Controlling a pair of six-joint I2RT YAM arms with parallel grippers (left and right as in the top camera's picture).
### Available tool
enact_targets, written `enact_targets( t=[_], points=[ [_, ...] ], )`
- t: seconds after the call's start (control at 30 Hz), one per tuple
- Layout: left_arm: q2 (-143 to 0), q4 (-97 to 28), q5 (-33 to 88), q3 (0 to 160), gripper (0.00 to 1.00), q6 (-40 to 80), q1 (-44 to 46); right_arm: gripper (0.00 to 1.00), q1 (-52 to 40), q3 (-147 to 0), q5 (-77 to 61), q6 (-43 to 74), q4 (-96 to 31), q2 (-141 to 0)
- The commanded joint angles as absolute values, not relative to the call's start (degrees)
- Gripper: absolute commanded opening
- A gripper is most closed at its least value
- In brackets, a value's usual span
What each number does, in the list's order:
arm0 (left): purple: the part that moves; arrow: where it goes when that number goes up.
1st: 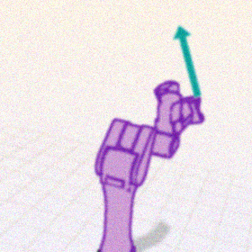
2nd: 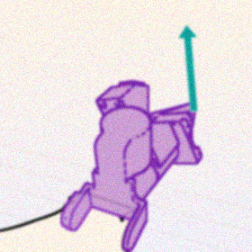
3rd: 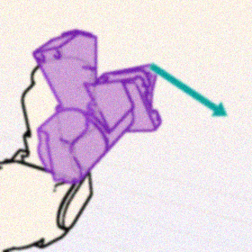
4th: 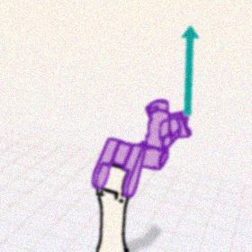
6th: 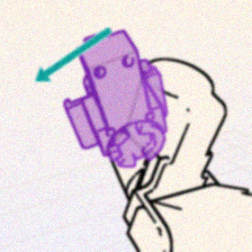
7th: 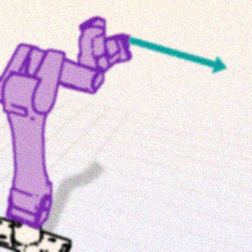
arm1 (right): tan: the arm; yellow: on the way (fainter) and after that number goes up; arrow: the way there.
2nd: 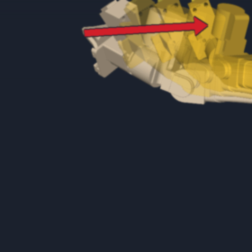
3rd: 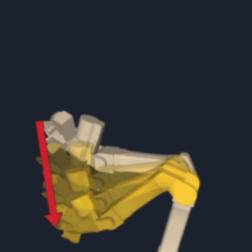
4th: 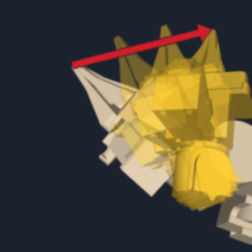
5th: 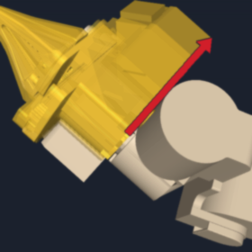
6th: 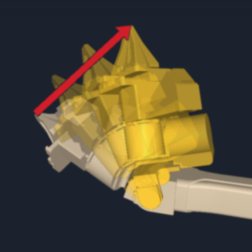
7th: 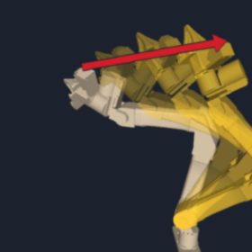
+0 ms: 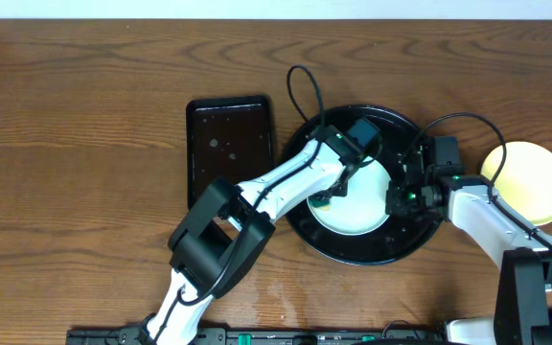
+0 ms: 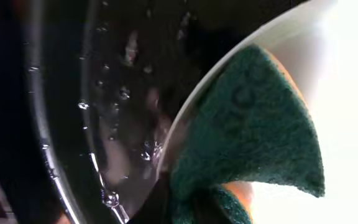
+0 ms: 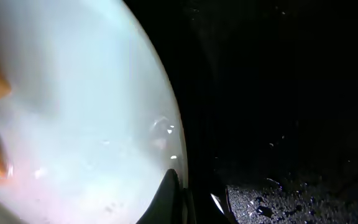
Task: Clean dirty plates on tray and stack at the side
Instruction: 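Scrub the green plate with the sponge in the left gripper, then return the sponge to the small black tray with the left gripper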
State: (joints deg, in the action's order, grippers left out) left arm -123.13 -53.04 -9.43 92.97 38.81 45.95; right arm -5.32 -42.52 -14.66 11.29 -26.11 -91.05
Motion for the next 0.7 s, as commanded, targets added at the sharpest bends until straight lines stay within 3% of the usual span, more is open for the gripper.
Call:
enact_targets(
  t=[0.0,0.43,0.67],
  points=[
    [-125.45,-55.59,-25.1,93.03,0.08,38.63,43.2,0.01,-5.34,-41.34,-10.76,9.39,-26.89,-92.18],
    [-119.85,-56.77,2.7,99.9,0.07,32.23,42.24,0.01,-5.3,-41.34,-10.74,9.39,-27.05,-92.18],
    [-109.14,-61.82,3.01,99.88,0.08,30.39,36.53,0.01,-5.3,-41.34,-10.57,9.37,-27.03,-92.18]
  ],
)
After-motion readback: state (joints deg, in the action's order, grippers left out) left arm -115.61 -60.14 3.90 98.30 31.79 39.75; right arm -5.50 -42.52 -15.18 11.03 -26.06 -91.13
